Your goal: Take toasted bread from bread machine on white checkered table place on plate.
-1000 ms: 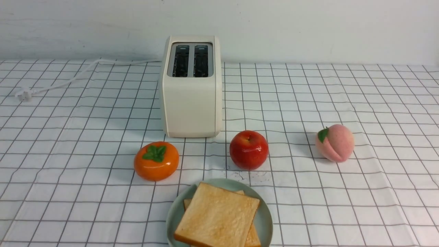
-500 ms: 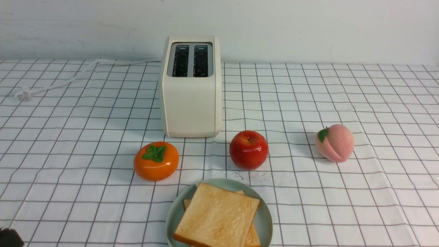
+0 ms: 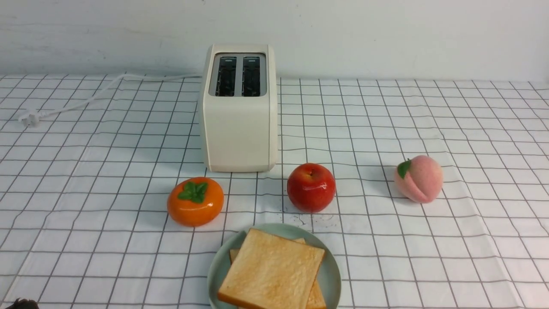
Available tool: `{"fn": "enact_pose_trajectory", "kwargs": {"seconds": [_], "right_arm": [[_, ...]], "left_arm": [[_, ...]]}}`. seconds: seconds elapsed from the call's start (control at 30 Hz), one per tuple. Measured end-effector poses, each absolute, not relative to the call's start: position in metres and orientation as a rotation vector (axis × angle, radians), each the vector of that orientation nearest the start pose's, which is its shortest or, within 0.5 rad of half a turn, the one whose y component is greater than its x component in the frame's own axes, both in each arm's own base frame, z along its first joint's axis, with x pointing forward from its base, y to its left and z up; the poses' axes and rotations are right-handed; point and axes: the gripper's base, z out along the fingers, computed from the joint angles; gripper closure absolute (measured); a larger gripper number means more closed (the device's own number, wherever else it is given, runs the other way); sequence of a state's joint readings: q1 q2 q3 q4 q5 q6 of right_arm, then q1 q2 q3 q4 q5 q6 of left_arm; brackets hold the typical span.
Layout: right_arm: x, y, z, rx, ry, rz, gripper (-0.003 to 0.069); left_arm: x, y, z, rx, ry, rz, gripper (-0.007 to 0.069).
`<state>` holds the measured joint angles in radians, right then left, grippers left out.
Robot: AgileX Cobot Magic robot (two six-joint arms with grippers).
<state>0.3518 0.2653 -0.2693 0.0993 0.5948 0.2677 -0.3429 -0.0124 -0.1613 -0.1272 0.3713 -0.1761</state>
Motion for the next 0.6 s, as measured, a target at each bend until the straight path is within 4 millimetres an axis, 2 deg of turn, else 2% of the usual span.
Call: {"fn": "enact_pose_trajectory", "kwargs": {"seconds": [0.13, 0.33, 0.6], "right_arm": [[0.063, 0.015, 0.228, -0.027, 1.980, 0.306, 0.0649], [0.056, 0.000, 0.178, 0.055, 1.854, 0.079, 0.0676], [0.053, -0.004, 0.173, 0.086, 1.867, 0.018, 0.0676]], "left_arm": [[0.040, -0.019, 0.234, 0.075, 1.703, -0.518, 0.0634], [0.040, -0.019, 0.234, 0.074, 1.703, -0.519, 0.0629], [0.040, -0.019, 0.233, 0.076, 1.714, -0.517, 0.0624]]}}
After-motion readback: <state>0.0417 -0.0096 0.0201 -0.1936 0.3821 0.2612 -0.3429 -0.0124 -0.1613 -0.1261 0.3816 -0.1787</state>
